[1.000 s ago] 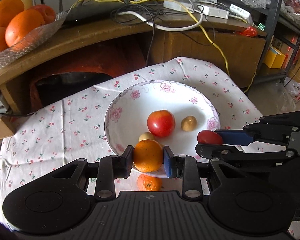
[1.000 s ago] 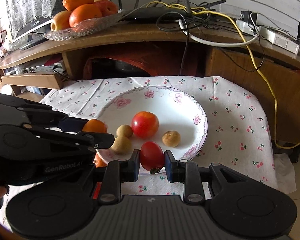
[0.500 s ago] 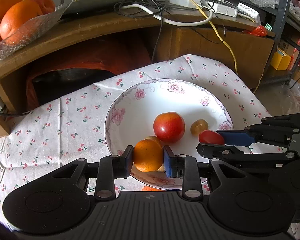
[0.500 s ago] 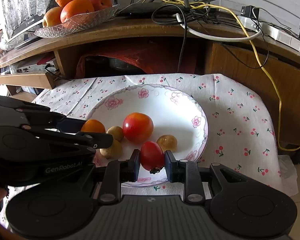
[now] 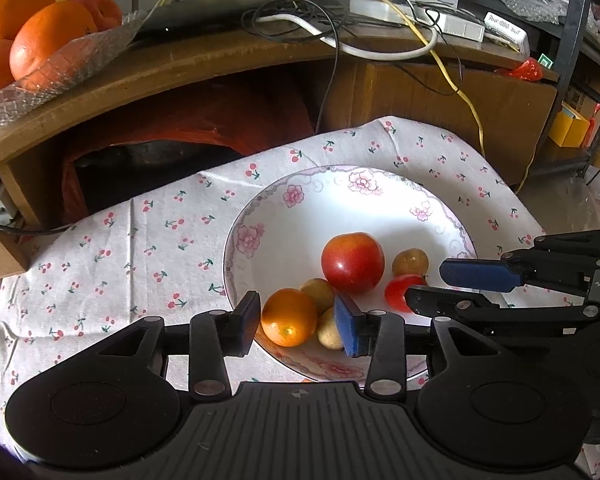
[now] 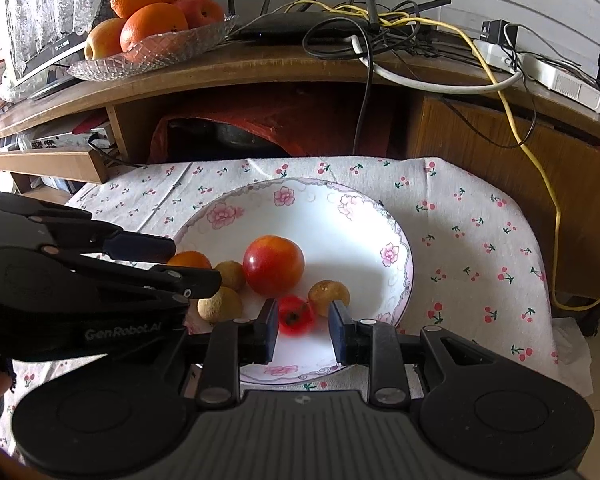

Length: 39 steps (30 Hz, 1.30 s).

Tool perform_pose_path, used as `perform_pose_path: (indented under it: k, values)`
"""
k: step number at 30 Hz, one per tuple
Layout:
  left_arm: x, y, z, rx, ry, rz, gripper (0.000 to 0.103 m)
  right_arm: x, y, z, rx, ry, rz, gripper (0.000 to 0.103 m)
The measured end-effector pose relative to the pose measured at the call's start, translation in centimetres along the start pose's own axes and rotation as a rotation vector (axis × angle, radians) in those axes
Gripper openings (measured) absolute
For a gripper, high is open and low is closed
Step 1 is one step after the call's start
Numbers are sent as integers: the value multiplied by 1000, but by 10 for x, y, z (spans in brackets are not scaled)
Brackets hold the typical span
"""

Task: Organize fruits
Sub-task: 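Release the tomato and orange into the white bowl with both tools, then move both open tools back from the bowl toward the remaining tomatoes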

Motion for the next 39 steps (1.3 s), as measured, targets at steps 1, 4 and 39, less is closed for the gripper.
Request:
perform_pose_path:
  k: [1,4,39]
  values:
    - [-1,-1,0,-1,0,-3,50,-1,-1,0,0,0,-3,29]
    - [-5,-3,0,-4,1,-11,52,-3,-3,-1,6,-1,-10,29]
    - [-64,41,23,-28,-35,4,69,-47,27,41,-61,-86,13,29]
Point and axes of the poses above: each gripper's, at about its wrist camera, not at the fingertips, and x roughly the way its jaws point, z to its left, y to its underside, the point moved 9 cm from there along x, roughly the way its jaws point, and after that the axes turned 3 degrees about z, right-handed, at the moved point
